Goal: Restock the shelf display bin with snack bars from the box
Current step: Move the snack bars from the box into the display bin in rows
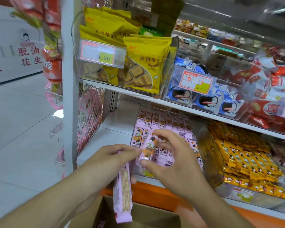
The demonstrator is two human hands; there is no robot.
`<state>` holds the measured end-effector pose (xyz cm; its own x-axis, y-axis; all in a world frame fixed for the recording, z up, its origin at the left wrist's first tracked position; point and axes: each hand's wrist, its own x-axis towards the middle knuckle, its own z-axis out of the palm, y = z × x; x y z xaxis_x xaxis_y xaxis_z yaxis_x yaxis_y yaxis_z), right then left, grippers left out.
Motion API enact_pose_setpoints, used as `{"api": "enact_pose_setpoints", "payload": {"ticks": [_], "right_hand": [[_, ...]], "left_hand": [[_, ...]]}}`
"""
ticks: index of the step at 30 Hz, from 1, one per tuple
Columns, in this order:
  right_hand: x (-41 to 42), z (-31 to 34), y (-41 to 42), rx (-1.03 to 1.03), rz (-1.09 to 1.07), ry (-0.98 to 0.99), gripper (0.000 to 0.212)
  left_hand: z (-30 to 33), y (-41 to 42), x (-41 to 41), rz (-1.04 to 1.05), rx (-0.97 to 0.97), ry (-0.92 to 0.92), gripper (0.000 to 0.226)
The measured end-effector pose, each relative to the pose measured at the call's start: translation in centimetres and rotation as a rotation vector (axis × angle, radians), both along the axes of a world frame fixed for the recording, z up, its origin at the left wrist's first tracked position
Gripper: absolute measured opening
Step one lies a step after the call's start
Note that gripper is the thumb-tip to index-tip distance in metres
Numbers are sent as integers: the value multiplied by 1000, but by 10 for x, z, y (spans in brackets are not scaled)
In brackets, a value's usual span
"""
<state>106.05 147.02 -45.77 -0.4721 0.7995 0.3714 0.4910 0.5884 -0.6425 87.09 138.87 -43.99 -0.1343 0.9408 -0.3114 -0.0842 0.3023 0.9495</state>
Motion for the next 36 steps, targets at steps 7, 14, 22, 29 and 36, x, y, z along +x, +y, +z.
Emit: {"api": "enact_pose_setpoints", "payload": {"ticks": [7, 14, 22, 29, 36], "right_hand": [[-41, -5, 93, -112, -74, 41, 75], [-68, 1, 171, -96, -134, -340, 70], [-83, -4, 185, -146, -107, -402, 58], [-51, 3, 109, -80, -87, -293, 49], [-5, 18, -37, -186, 79, -279, 60]], "left_hand": [[-1, 19, -12, 214, -43, -99, 7], [-13, 30, -28, 222, -73, -103, 15], [-22, 36, -32, 208, -62, -92, 19], [-10, 41, -24, 265, -85, -217, 15], [-11, 25, -7, 209, 30, -332, 54]]}}
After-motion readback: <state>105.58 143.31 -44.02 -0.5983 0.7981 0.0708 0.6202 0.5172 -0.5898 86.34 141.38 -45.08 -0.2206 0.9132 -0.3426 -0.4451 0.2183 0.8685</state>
